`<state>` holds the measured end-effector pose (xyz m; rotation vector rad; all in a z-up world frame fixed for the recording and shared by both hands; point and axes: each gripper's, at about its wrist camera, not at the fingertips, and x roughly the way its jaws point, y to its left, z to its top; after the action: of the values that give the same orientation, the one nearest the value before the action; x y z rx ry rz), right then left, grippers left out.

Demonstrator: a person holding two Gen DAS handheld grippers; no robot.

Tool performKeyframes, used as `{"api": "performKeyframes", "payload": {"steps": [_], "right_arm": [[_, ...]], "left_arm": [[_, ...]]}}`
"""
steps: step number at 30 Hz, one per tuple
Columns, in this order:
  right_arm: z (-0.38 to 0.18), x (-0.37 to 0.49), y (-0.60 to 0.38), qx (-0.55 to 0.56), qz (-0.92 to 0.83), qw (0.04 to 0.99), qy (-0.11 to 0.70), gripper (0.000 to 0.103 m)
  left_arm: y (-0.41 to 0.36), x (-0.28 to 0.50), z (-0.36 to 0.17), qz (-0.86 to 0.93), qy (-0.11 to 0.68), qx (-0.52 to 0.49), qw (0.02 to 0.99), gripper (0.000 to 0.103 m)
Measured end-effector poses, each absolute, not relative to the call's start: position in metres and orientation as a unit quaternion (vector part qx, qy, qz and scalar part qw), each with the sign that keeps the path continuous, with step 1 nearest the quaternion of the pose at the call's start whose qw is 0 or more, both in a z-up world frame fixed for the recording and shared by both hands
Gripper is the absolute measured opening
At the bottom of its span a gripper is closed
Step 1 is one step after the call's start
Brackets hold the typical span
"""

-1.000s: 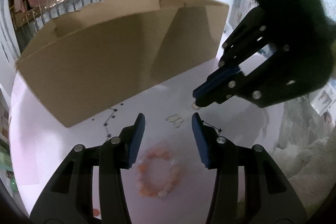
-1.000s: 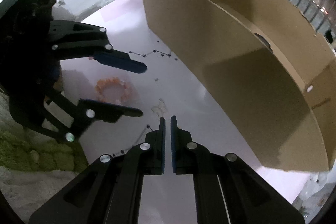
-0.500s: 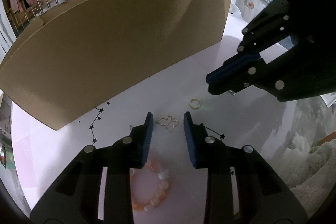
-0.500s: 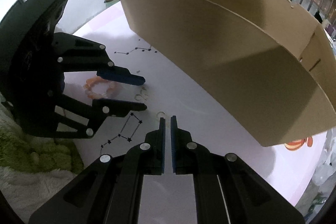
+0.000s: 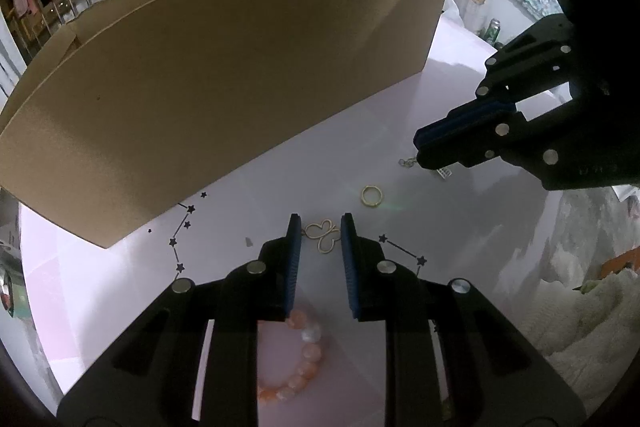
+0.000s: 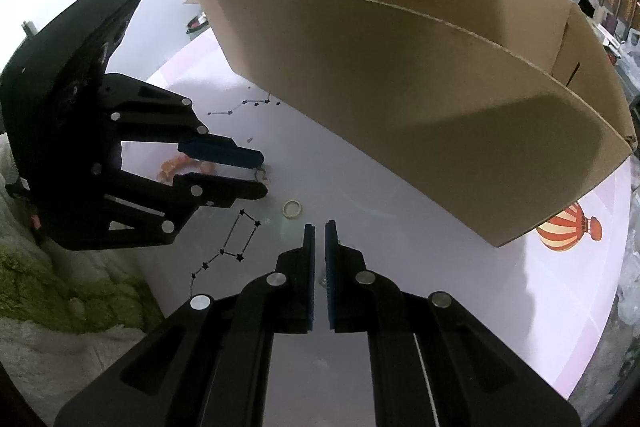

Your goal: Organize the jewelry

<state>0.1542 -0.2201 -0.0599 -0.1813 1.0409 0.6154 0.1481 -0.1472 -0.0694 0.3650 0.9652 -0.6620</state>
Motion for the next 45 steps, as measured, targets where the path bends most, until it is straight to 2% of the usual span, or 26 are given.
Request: {"api": "performKeyframes", "payload": {"steps": [4,5,11,13,15,16,24,29,31,33,45], "right_arm": [[-0.063,0.156,-0.218,-0.083,0.289,0.820,0.488,0.006],[-0.062,0.156,-0.219,-0.083,0.288,0.820,0.487,0.006],[-0.060,0.151,-0.225,-0.081,0.286,0.823,0.484,0.006],[-0.058,0.148,-0.227,-0.081,0.286,0.824,0.483,0.006],[-0.058,0.146,-0.228,-0.079,0.285,0.825,0.482,0.006],[-0.058,0.146,-0.228,-0.079,0.285,0.825,0.481,0.006],[-0.060,0.144,-0.234,-0.063,0.286,0.829,0.478,0.006],[-0.061,0.144,-0.239,-0.054,0.285,0.830,0.477,0.006],[-0.061,0.145,-0.241,-0.051,0.285,0.831,0.476,0.006],[-0.061,0.144,-0.242,-0.049,0.284,0.831,0.475,0.006],[-0.063,0.145,-0.243,-0.045,0.286,0.832,0.473,0.006]], "left_arm": [[-0.151,0.142,-0.073,-0.315,0.449,0.176,0.818,0.018],[-0.151,0.140,-0.074,-0.317,0.449,0.176,0.817,0.007],[-0.148,0.142,-0.071,-0.315,0.446,0.170,0.820,0.007],[-0.146,0.141,-0.066,-0.315,0.443,0.170,0.822,0.012],[-0.145,0.139,-0.061,-0.317,0.440,0.169,0.823,0.034],[-0.145,0.137,-0.060,-0.319,0.438,0.171,0.823,0.036],[-0.149,0.141,-0.074,-0.323,0.461,0.203,0.801,0.037],[-0.149,0.151,-0.073,-0.340,0.474,0.207,0.785,0.035],[-0.150,0.154,-0.072,-0.348,0.477,0.215,0.778,0.029],[-0.150,0.157,-0.072,-0.348,0.483,0.216,0.774,0.019],[-0.158,0.164,-0.072,-0.342,0.489,0.214,0.773,0.019]]}}
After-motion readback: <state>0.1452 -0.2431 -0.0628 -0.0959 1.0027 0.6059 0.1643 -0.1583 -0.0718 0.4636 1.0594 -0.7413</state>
